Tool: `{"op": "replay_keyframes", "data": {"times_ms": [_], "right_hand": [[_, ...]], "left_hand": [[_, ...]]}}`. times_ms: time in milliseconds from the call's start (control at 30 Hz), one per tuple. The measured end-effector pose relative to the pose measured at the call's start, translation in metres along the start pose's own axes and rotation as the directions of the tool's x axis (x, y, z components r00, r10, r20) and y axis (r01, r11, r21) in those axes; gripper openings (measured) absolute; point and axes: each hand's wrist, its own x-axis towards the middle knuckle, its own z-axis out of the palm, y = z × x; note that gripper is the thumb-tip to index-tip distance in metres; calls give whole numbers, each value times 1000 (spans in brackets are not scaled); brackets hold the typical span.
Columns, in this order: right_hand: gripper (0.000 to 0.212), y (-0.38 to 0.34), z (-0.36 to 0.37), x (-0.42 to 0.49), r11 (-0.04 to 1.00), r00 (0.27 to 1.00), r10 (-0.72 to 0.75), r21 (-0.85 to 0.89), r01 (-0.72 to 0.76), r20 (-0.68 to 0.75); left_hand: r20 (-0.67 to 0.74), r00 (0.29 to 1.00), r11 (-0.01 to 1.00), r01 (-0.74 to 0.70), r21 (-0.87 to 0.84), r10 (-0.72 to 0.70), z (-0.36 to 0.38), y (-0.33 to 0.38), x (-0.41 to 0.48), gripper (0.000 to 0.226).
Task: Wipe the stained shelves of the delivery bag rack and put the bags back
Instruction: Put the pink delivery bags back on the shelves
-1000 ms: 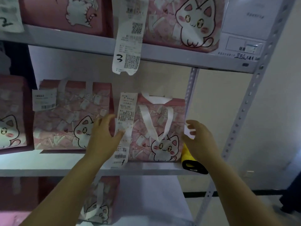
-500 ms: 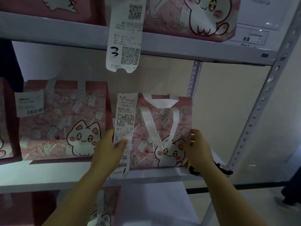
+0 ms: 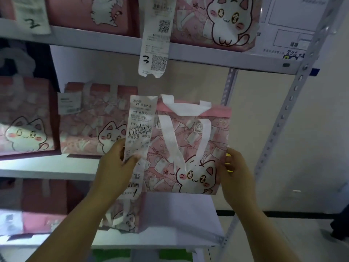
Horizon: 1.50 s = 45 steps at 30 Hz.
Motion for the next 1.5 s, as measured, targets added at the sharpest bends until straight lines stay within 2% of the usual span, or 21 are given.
{"op": "replay_keyframes", "data": {"times_ms": [167,433,700,867,1200,1500], "right_hand": [[36,-23,-7,-38,996,996,-67,-60,64,-56],[33,-89,1,-91,973,958,-230,-32,228,-170],[32,-175,75,-152,953,927,-299,-22,302,-228],[33,-238,129,-172,900,872,-427,-13,437,-239],[30,-350,197,-139,805,779,-567,16,592,-269],[33,-427,239,-65,703,680,-623,104,704,-387]], "left_hand": [[-13,1000,997,22,-70,-23,-33,7,-33,29],[-9,997,988,-72,-134,72,-114,22,-56,27],[-35,985,985,-170,-42,168,-253,9,-67,25],[-118,972,979,-200,43,204,-342,-2,-65,24],[-246,918,950,-290,118,311,-451,6,-7,24],[-335,817,883,-427,198,470,-496,33,86,26]]}}
